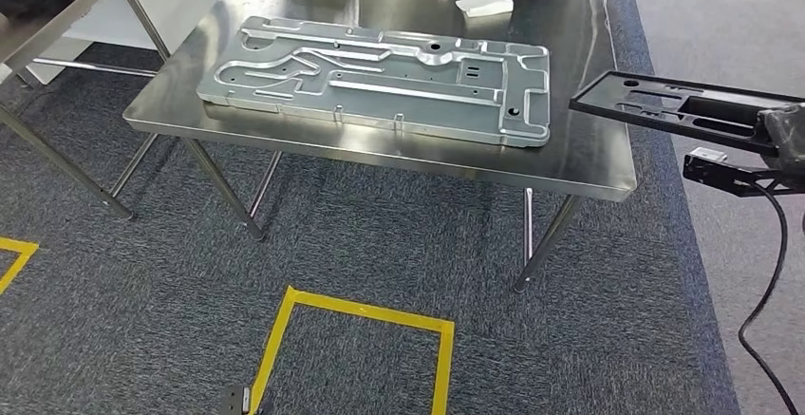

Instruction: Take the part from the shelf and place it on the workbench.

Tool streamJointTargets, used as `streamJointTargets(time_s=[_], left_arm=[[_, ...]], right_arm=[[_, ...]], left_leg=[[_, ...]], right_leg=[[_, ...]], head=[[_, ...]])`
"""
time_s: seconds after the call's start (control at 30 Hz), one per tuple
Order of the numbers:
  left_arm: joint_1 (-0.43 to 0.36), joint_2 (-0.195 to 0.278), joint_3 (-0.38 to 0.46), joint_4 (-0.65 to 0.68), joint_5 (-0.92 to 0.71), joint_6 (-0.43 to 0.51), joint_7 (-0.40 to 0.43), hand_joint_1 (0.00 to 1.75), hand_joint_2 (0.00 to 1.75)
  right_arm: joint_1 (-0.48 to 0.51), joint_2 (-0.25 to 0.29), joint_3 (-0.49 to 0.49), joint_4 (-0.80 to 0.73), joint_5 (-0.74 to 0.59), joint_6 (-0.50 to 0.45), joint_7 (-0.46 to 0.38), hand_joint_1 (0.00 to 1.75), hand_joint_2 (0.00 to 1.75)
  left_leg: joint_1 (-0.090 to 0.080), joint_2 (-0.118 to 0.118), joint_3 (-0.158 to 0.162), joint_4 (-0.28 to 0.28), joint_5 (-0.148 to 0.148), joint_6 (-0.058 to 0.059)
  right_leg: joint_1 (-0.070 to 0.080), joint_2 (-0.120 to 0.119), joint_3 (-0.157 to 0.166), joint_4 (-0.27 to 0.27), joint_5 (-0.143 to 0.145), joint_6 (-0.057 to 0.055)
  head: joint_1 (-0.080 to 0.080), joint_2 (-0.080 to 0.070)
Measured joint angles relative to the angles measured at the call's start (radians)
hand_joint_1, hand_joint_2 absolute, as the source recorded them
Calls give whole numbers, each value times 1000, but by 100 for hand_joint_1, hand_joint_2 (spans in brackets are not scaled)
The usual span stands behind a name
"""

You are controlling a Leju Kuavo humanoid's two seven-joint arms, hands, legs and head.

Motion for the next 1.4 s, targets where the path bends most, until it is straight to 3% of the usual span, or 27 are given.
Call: streamJointTargets(time_s=[0.23, 0.47, 0.63, 0.8, 0.9, 0.97, 1.0, 1.07, 1.1, 1.13, 1.17, 1.23, 1.3, 1.4], left_arm=[[9, 1, 19, 0, 15, 5, 23, 0, 175], [15, 1, 24, 0, 9, 11, 36, 0, 175], [15, 1, 24, 0, -1, 2, 101, 0, 175], [16, 4, 18, 0, -18, 13, 120, 0, 175], [18, 4, 9, 0, -34, 22, 128, 0, 175], [20, 4, 7, 0, -36, 24, 136, 0, 175], [22, 5, 7, 0, -36, 24, 139, 0, 175], [26, 5, 7, 0, -36, 25, 145, 0, 175], [30, 4, 7, 0, -36, 25, 146, 0, 175], [32, 4, 7, 0, -35, 25, 147, 0, 175], [35, 4, 7, 0, -35, 25, 148, 0, 175], [37, 5, 7, 1, -34, 23, 148, 0, 175], [36, 5, 7, 2, -34, 22, 149, 0, 175], [33, 6, 7, 2, -34, 21, 150, 0, 175]], right_arm=[[2, 32, 18, 11, -9, -17, 3, 175, 175], [4, 59, 28, 27, -36, -17, -11, 175, 175], [4, 78, 33, 39, -40, -24, -6, 175, 175], [13, 88, 36, 45, -40, -39, -2, 175, 175], [21, 90, 36, 46, -40, -44, 0, 175, 175], [22, 91, 36, 47, -39, -47, 3, 175, 175], [23, 91, 36, 47, -39, -49, 4, 175, 175], [29, 91, 37, 48, -36, -50, 7, 175, 175], [35, 91, 37, 48, -35, -50, 8, 175, 175], [40, 91, 37, 48, -33, -51, 9, 175, 175], [44, 91, 37, 48, -33, -51, 10, 175, 175], [49, 91, 38, 49, -32, -52, 13, 175, 175], [52, 90, 39, 49, -31, -55, 16, 175, 175], [56, 86, 41, 47, -28, -58, 17, 175, 175]], left_leg=[[1, 2, 4, -8, 1, -5], [2, 2, 4, -8, 2, -11], [0, 1, 3, -5, 2, -11], [-7, 2, -2, 0, -4, 4], [-5, 2, 21, -26, -10, 25], [-3, 4, 48, -39, -13, 36], [-2, 5, 55, -41, -16, 38], [-1, 7, 72, -40, -26, 37], [0, 7, 83, -40, -34, 33], [2, 6, 96, -40, -44, 28], [5, 6, 113, -39, -56, 23], [8, 6, 141, -36, -87, 10], [8, 7, 156, -42, -111, -3], [9, 11, 159, -17, -98, -19]], right_leg=[[2, 1, 1, 0, -2, -8], [2, 1, 1, 1, -1, -8], [1, 1, 2, 0, 0, -7], [-6, 1, 5, -3, 5, 5], [-5, -2, 5, 16, 17, 20], [-5, -6, -22, 66, -4, 23], [-5, -7, -50, 115, -25, 23], [-6, -6, -122, 227, -63, 28], [-7, -7, -146, 255, -67, 32], [-10, -8, -153, 246, -57, 37], [-14, -9, -141, 200, -33, 43], [-19, -11, -98, 66, 48, 50], [-15, -10, -75, -7, 91, 34], [-11, -9, -53, -15, 60, -2]], head=[[0, 0], [0, 0], [0, 0], [0, 0], [1, 0], [2, 0], [2, 0], [2, 0], [2, 0], [2, 0], [2, 0], [2, 0], [2, 0], [1, 0]])
